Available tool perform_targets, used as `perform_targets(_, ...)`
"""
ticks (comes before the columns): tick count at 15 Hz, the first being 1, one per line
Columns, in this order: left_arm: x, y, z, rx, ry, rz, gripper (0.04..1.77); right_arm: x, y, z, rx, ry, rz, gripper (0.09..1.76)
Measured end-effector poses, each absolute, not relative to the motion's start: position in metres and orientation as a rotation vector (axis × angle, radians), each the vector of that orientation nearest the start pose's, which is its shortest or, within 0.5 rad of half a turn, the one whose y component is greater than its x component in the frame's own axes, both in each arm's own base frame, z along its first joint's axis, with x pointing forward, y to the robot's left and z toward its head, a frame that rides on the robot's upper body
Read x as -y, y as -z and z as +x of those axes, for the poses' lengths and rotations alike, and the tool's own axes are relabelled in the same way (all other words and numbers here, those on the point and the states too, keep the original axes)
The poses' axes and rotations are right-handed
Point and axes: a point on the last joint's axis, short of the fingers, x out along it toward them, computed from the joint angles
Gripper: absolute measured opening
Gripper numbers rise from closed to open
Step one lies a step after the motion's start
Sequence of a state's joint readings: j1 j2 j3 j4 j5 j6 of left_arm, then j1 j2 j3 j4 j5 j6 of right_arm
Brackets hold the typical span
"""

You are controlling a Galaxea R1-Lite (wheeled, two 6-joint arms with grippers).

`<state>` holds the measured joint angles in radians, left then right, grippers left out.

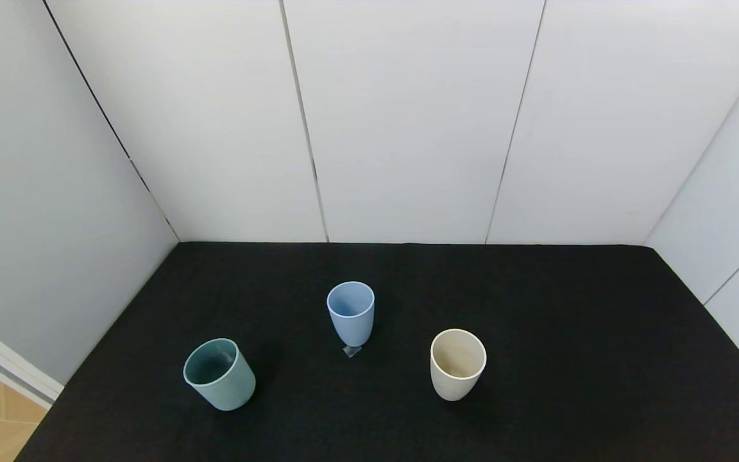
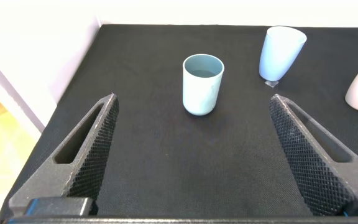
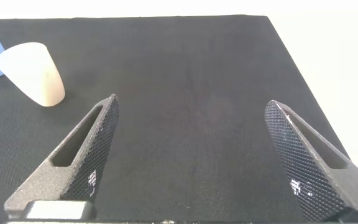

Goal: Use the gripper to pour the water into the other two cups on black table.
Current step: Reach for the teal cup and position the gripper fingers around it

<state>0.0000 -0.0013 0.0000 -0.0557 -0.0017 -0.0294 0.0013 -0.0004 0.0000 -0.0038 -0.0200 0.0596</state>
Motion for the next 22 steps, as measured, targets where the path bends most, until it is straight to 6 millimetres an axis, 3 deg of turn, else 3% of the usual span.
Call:
perform_targets(18, 0.000, -0.081, -0.023, 0.059, 0.009, -0.017, 1.72, 0.000, -0.076, -0.023, 0.005, 0.018, 0.060, 1.71)
perform_targets(22, 0.002, -0.101, -0.032, 0.068, 0.076, -0.023, 1.72, 0.000, -0.076, -0.023, 0.005, 0.018, 0.059, 1.71)
